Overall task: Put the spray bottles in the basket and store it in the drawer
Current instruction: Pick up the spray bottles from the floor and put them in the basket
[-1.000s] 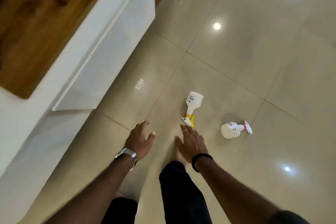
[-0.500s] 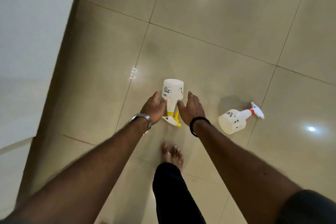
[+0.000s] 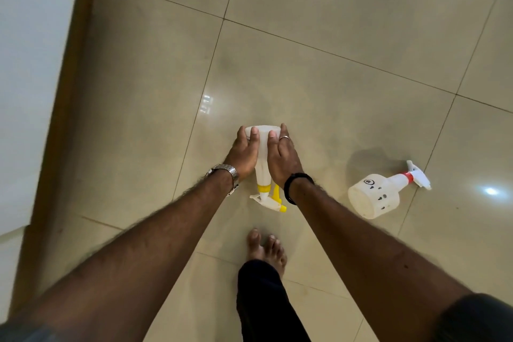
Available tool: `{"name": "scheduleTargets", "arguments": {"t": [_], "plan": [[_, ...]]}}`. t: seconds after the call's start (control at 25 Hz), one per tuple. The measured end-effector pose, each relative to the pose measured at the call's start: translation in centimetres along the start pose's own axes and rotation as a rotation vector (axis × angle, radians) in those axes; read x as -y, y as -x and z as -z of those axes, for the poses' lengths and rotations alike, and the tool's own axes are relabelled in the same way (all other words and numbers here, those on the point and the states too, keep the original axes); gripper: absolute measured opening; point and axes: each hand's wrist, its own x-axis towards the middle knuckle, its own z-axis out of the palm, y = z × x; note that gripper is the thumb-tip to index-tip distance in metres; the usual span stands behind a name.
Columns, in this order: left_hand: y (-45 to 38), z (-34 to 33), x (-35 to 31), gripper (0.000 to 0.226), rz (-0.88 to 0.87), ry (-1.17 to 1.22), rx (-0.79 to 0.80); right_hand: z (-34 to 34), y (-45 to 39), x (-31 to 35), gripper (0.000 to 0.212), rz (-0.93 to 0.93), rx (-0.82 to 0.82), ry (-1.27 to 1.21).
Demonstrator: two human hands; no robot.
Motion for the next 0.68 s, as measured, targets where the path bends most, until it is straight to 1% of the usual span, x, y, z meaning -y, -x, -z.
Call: {"name": "scheduleTargets", "arguments": {"t": [0.12,0.24,0.32,0.44,0.48,0.56,0.6,0.68], "plan": [[3.6,1.8,0.4,0.063,0.054,-0.020,0.012,0.3,3.4,1.7,0.065,-0.019,0.075,0.052],[9.1,4.9,0.0,0.067,0.166,0.026,-0.053,1.2,8.7,4.7,0.061,0.019,0.211,0.101],[12.9,7.5,-0.8,0.066,0.235,0.195,-0.063,2.0,12.5,7.2,0.057,0.069,0.336,0.089],[18.8,11.4,-2.7,0.072,0.413,0.571,0.031,3.4,17.9,11.0,0.050,0.154,0.501,0.096],[21.2,12.8,-3.2,0.075,0.459,0.657,0.065,3.8,20.0,12.6,0.055,0.202,0.545,0.123],[25.7,15.3,-3.2,0.078,0.476,0.787,0.099,4.2,24.2,15.7,0.074,0.323,0.610,0.215],[27.9,16.6,-3.0,0.078,0.471,0.862,0.099,4.1,26.2,17.3,0.082,0.389,0.640,0.283],[32.4,18.7,-2.3,0.073,0.467,0.999,0.075,3.1,29.7,20.1,0.089,0.526,0.697,0.441]]}}
